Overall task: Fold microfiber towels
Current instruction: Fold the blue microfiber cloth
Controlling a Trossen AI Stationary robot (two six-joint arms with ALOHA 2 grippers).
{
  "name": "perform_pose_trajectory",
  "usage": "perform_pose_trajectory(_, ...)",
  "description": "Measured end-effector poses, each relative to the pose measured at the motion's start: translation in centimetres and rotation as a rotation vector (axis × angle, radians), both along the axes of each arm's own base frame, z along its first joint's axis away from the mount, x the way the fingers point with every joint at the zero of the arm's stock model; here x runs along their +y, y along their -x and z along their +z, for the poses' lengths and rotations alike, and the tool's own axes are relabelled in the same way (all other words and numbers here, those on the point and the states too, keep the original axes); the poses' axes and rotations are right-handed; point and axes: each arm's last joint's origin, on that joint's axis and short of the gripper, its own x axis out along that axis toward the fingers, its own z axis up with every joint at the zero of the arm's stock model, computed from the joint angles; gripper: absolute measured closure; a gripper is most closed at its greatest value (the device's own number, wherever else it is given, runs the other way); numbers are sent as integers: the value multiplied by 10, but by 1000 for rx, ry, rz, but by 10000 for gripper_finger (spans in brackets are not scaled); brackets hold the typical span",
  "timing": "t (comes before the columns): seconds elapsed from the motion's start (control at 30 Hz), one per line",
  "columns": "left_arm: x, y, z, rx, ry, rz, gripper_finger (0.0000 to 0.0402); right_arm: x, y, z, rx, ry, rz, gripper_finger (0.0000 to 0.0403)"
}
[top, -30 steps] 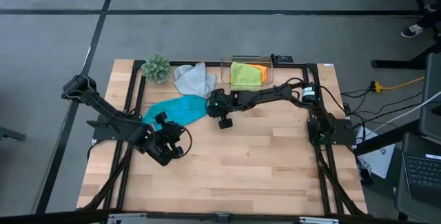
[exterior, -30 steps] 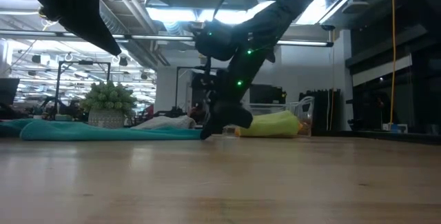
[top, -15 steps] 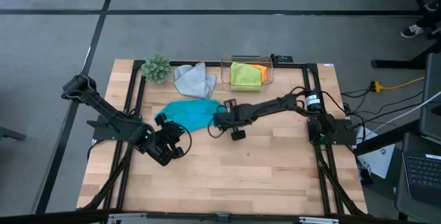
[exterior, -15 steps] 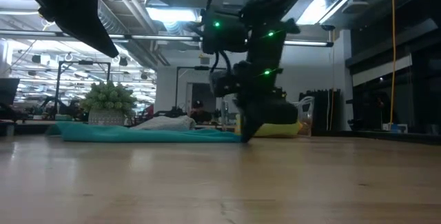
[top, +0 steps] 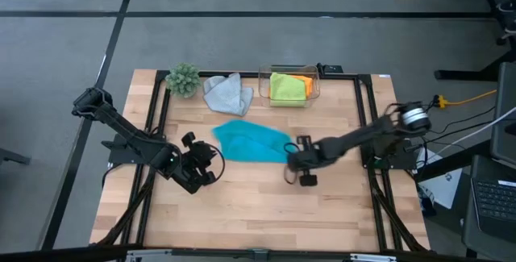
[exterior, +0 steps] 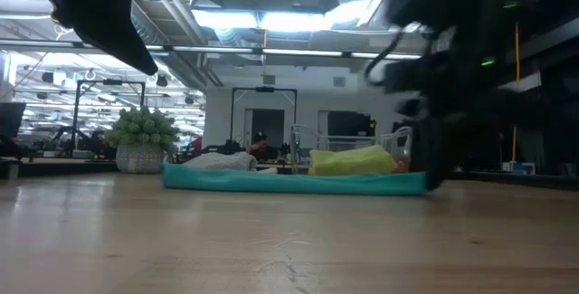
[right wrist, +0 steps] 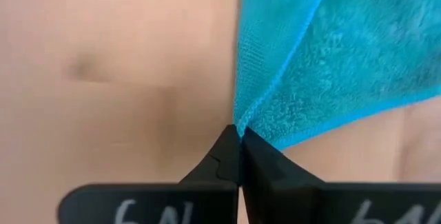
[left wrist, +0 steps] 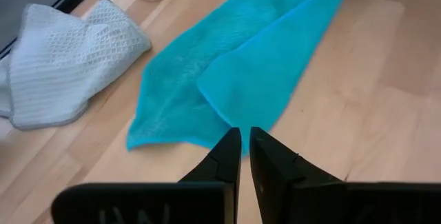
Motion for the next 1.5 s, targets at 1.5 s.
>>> perform_pose_trajectory(1.5, 136, -108, -75, 43, 512, 14, 288, 51, 54, -19, -213, -138, -40, 399)
